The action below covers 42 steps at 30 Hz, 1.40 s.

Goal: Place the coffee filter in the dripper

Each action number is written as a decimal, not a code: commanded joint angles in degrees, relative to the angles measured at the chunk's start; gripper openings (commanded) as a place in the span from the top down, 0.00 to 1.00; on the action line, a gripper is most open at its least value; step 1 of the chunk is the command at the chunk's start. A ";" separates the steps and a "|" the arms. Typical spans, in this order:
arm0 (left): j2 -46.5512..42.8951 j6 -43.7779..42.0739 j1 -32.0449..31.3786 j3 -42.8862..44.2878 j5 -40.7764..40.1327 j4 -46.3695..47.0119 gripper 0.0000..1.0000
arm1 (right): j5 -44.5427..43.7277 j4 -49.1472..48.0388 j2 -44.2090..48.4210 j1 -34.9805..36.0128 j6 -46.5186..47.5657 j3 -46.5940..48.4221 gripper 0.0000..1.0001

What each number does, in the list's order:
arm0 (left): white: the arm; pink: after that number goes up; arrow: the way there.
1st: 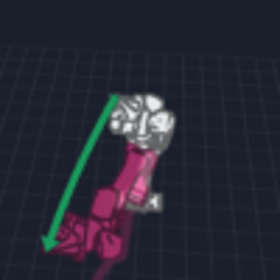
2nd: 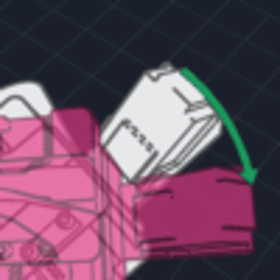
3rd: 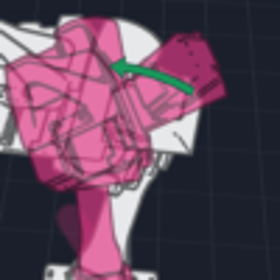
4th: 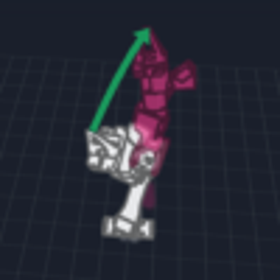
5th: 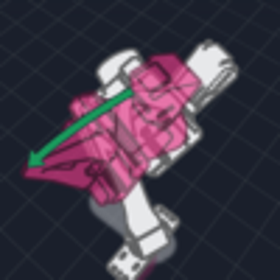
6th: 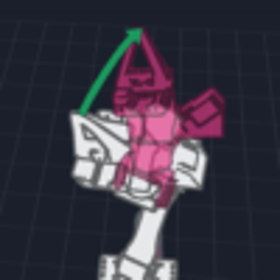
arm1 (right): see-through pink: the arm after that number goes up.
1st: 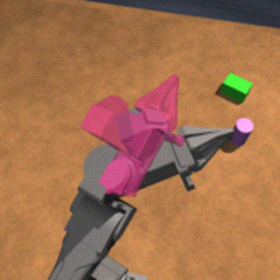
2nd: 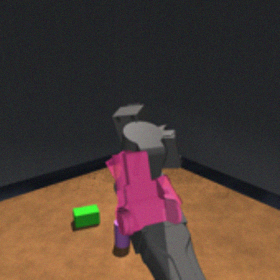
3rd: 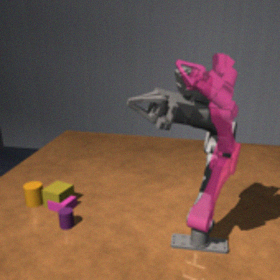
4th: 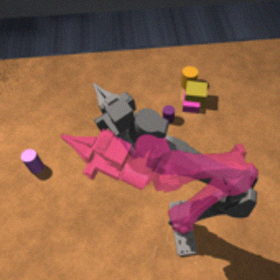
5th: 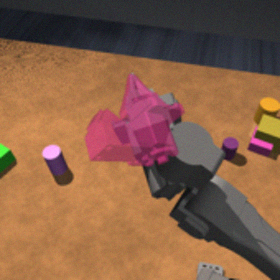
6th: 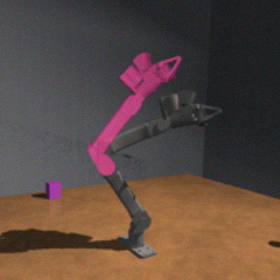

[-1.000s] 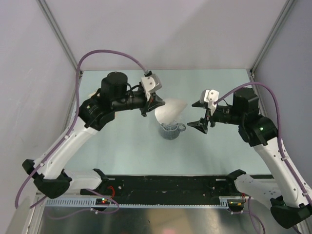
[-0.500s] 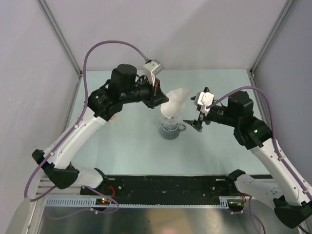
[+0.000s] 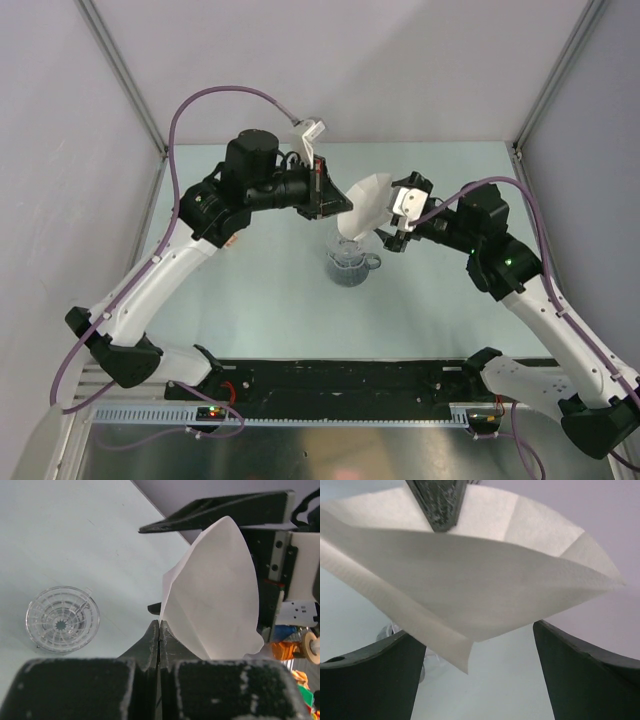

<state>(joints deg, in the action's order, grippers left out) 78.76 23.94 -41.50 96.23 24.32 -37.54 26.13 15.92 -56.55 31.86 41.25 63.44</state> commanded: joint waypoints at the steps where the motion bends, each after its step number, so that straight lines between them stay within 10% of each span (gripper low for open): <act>1: -0.63 4.91 0.33 0.69 -5.56 2.06 1.00 | 3.15 -4.44 0.75 0.80 1.78 0.05 0.15; 8: -1.59 6.65 0.24 0.40 -10.96 2.04 1.00 | 6.35 -3.29 1.00 1.22 2.94 -0.15 0.49; 15: -2.98 6.89 0.19 -0.77 -13.59 2.09 1.00 | 6.14 -3.34 0.47 1.44 3.05 -0.26 0.61; 17: -3.19 7.32 0.25 -0.99 -13.77 2.11 1.00 | 5.71 -3.46 0.22 1.49 3.17 -0.25 0.58; 21: -2.97 9.31 0.81 -0.53 -12.75 2.05 1.00 | 1.89 -5.40 -0.43 2.31 3.63 -0.90 0.16; 24: -2.31 11.83 2.07 0.34 -10.97 2.12 1.00 | -1.33 -8.40 -0.91 3.32 4.47 -1.83 0.04; 36: -1.33 16.14 3.47 0.51 -5.70 3.78 1.00 | -6.06 -19.31 -4.26 5.22 3.34 -2.71 0.03; 42: -1.65 16.21 3.87 0.14 -5.41 4.26 1.00 | -5.01 -20.78 -4.85 5.48 2.25 -2.73 0.21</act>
<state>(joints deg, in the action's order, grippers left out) 77.60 39.09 -38.11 95.33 17.41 -35.31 21.21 0.05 -61.45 36.88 45.04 60.75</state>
